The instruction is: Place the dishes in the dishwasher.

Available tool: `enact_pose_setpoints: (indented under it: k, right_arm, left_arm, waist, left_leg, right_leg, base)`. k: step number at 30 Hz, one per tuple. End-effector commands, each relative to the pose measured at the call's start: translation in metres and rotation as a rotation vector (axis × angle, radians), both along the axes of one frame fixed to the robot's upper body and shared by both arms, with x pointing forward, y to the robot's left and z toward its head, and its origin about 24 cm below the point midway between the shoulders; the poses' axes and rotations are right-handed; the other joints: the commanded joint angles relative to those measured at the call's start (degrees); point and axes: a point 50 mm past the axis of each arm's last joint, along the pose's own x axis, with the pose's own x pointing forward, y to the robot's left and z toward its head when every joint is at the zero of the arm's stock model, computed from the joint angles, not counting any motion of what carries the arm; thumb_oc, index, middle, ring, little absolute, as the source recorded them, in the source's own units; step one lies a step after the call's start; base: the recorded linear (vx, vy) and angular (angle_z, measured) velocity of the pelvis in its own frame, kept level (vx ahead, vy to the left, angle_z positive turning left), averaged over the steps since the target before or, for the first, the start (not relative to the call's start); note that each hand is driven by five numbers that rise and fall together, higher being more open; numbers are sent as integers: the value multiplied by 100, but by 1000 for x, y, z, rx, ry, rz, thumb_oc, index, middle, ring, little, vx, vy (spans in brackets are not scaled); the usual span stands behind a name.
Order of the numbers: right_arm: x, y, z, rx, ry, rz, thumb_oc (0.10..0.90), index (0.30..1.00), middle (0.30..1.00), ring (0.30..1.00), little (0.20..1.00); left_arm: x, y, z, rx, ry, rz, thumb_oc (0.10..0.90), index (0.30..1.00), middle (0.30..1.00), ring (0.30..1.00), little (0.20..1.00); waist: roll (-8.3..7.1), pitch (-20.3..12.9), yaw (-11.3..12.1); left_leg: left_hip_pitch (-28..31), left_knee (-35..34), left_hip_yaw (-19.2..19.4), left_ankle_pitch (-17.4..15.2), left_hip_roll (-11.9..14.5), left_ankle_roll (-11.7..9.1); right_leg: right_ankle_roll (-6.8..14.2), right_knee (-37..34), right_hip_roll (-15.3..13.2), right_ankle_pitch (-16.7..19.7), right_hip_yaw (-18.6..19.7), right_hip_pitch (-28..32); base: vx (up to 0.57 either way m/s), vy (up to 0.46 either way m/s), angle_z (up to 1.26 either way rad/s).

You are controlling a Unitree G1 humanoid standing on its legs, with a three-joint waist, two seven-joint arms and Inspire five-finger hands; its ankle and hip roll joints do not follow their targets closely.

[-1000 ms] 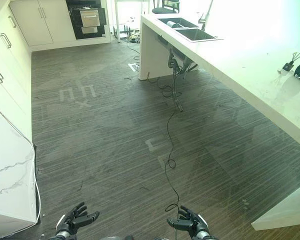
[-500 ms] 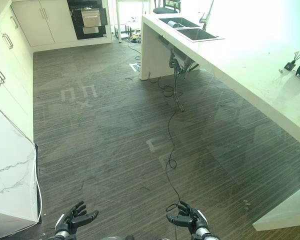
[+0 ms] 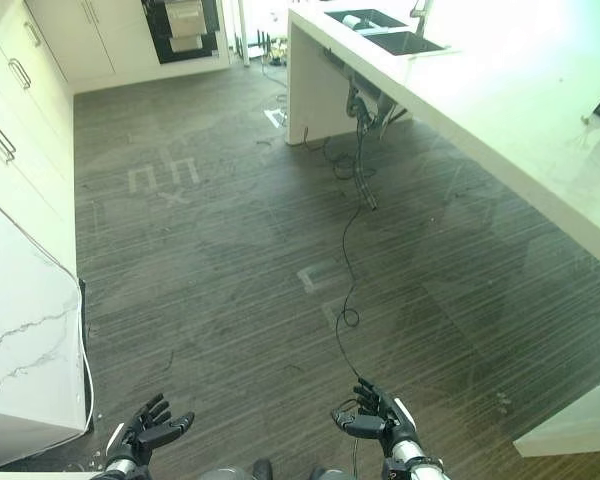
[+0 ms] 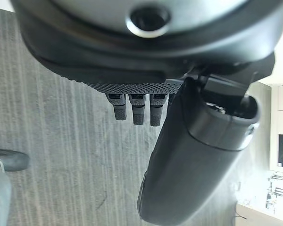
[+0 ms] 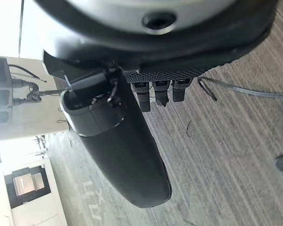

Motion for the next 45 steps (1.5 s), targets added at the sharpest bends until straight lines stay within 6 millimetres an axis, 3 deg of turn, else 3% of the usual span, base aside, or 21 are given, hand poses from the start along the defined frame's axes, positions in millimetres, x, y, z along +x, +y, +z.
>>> enact_pose_setpoints:
  k: [1, 4, 6, 8, 12, 16, 17, 20, 22, 24, 25, 27, 30, 32, 35, 36, 39, 40, 42, 44, 45]
  right_arm:
    - [34, -20, 42, -70, -248, 13, 800, 900, 900, 900, 900]
    - [33, -20, 44, -70, -260, 16, 800, 900, 900, 900, 900]
    - [25, -23, 46, -38, -269, 9, 800, 900, 900, 900, 900]
    - [24, -24, 48, -44, -277, 14, 800, 900, 900, 900, 900]
    - [22, -24, 52, -44, -294, 30, 800, 900, 900, 900, 900]
    - [20, -13, 51, 37, -294, 7, 800, 900, 900, 900, 900]
    - [21, -7, 50, 50, -302, 6, 800, 900, 900, 900, 900]
    - [29, 5, 52, 78, -325, 10, 800, 900, 900, 900, 900]
    - [36, 13, 56, 92, -345, 29, 800, 900, 900, 900, 900]
    - [43, 21, 58, 91, -355, 52, 800, 900, 900, 900, 900]
    - [47, 23, 59, 90, -359, 56, 800, 900, 900, 900, 900]
    - [49, 20, 62, 89, -366, 56, 800, 900, 900, 900, 900]
    - [44, 13, 63, 90, -378, 55, 800, 900, 900, 900, 900]
    - [36, 6, 64, 89, -387, 55, 800, 900, 900, 900, 900]
    - [31, 6, 64, 69, -390, 66, 800, 900, 900, 900, 900]
    - [30, 5, 63, 69, -388, 63, 800, 900, 900, 900, 900]
    - [30, 6, 65, 56, -395, 60, 800, 900, 900, 900, 900]
    - [31, 6, 67, 49, -404, 59, 800, 900, 900, 900, 900]
    - [32, 5, 71, 37, -420, 60, 800, 900, 900, 900, 900]
    - [33, 4, 74, 22, -435, 64, 800, 900, 900, 900, 900]
    - [39, -3, 90, -4, -484, 81, 800, 900, 900, 900, 900]
  left_arm:
    - [37, 7, 29, 25, -224, 1, 800, 900, 900, 900, 900]
    - [30, 4, 28, 23, -217, -11, 800, 900, 900, 900, 900]
    - [24, 1, 28, 42, -217, -29, 800, 900, 900, 900, 900]
    - [21, 1, 28, 37, -219, -30, 800, 900, 900, 900, 900]
    - [22, 1, 30, 67, -219, -57, 800, 900, 900, 900, 900]
    - [31, 10, 39, 91, -229, -84, 800, 900, 900, 900, 900]
    - [36, 13, 42, 100, -240, -104, 800, 900, 900, 900, 900]
    - [42, 15, 47, 111, -253, -135, 800, 900, 900, 900, 900]
    - [48, 13, 49, 118, -259, -161, 800, 900, 900, 900, 900]
    - [53, 9, 51, 121, -264, -165, 800, 900, 900, 900, 900]
    - [55, 8, 51, 120, -265, -160, 800, 900, 900, 900, 900]
    - [60, 9, 55, 110, -265, -166, 800, 900, 900, 900, 900]
    - [61, 13, 59, 115, -270, -181, 800, 900, 900, 900, 900]
    - [58, 12, 59, 112, -268, -184, 800, 900, 900, 900, 900]
    - [50, 8, 53, 108, -245, -199, 800, 900, 900, 900, 900]
    - [46, 9, 51, 109, -235, -205, 800, 900, 900, 900, 900]
    - [38, 5, 44, 86, -214, -190, 800, 900, 900, 900, 900]
    - [39, 4, 43, 81, -216, -196, 800, 900, 900, 900, 900]
    - [39, 1, 44, 80, -226, -210, 800, 900, 900, 900, 900]
    - [39, -1, 45, 81, -237, -223, 800, 900, 900, 900, 900]
    - [42, -6, 53, 82, -281, -244, 800, 900, 900, 900, 900]
  waist:
    - [-104, 170, 56]
    - [118, 202, 18]
    - [301, 240, 45]
    - [330, 248, 79]
    - [334, 74, 91]
    - [219, -184, 169]
    - [195, -249, 180]
    - [219, -307, 115]
    - [305, -276, 96]
    - [362, -202, 95]
    - [414, -173, 99]
    - [402, -138, 52]
    - [325, -41, -41]
    - [165, 24, -175]
    - [84, 46, -291]
    - [54, 17, -275]
    - [-8, -129, -302]
    - [59, -185, -296]
    - [-14, -216, -319]
    - [80, -305, -324]
    - [20, -442, -345]
  left_leg:
    - [-226, 673, 251, 111, 461, -396]
    - [-620, 421, 355, -36, 910, -503]
    - [-1171, 421, 47, 222, 1176, -681]
    - [-1254, 421, -12, 313, 1187, -702]
    - [-1215, 421, 129, -49, 1239, -582]
    - [-1095, 421, 15, -285, 1031, -338]
    - [-1048, 421, -50, -343, 932, -237]
    - [-859, 421, -266, -504, 684, 30]
    - [-655, 421, -333, -665, 483, 218]
    - [-400, 421, -300, -839, 368, 240]
    - [-432, 421, -280, -739, 425, 224]
    - [-335, 421, -194, -751, 456, 140]
    - [-155, 421, -18, -878, 474, 93]
    - [29, 421, 79, -1058, 289, 124]
    - [363, 421, -29, -1347, 38, 258]
    - [425, 421, -84, -1415, -6, 311]
    - [695, 421, -45, -1564, 16, 309]
    - [885, 421, -102, -1735, 112, 292]
    - [965, 421, -48, -1663, 70, 268]
    - [1127, 421, -73, -1786, 188, 211]
    - [1273, 421, 126, -1396, 237, 54]
  right_leg:
    - [239, -219, -153, -32, 115, 228]
    - [307, -219, 88, -142, 96, 323]
    - [285, -219, 337, -329, 207, 503]
    - [269, -219, 376, -415, 249, 609]
    - [384, -219, 236, -578, 227, 867]
    - [661, -219, -17, -579, 183, 1129]
    - [755, -219, -106, -447, 138, 1182]
    - [1028, -219, -176, 695, 63, 1291]
    - [1041, 1547, -362, 1216, 99, 673]
    - [923, 2286, -540, 1146, 140, -30]
    - [766, 2032, -423, 1013, -32, -143]
    - [696, 622, -70, 829, -427, -102]
    - [739, -219, -176, 1044, -586, -264]
    - [915, -219, -514, 1170, -304, -1011]
    - [1073, -219, -788, 1340, -13, -1723]
    - [1087, -219, -758, 1230, 35, -1661]
    - [1073, -219, -726, 1404, -73, -1456]
    - [1117, -219, -631, 1331, -106, -1295]
    - [1009, -219, -689, 1397, -184, -1262]
    - [1033, -219, -539, 1227, -176, -1132]
    - [812, -219, -514, 1080, -214, -1030]
  base:
    - [94, 12, 13]
    - [182, 124, 8]
    - [280, 167, 2]
    - [238, 166, -9]
    - [316, 254, -37]
    - [287, 199, -18]
    - [265, 219, 14]
    - [267, 266, 21]
    - [247, 326, 24]
    - [183, 216, 6]
    - [125, 57, 3]
    - [210, -83, 19]
    - [182, -108, 9]
    - [332, -206, 27]
    - [488, -276, -17]
    - [507, -336, 5]
    - [507, -352, 11]
    - [350, -258, 18]
    - [262, -232, 17]
    - [407, -298, 18]
    - [519, -463, -19]
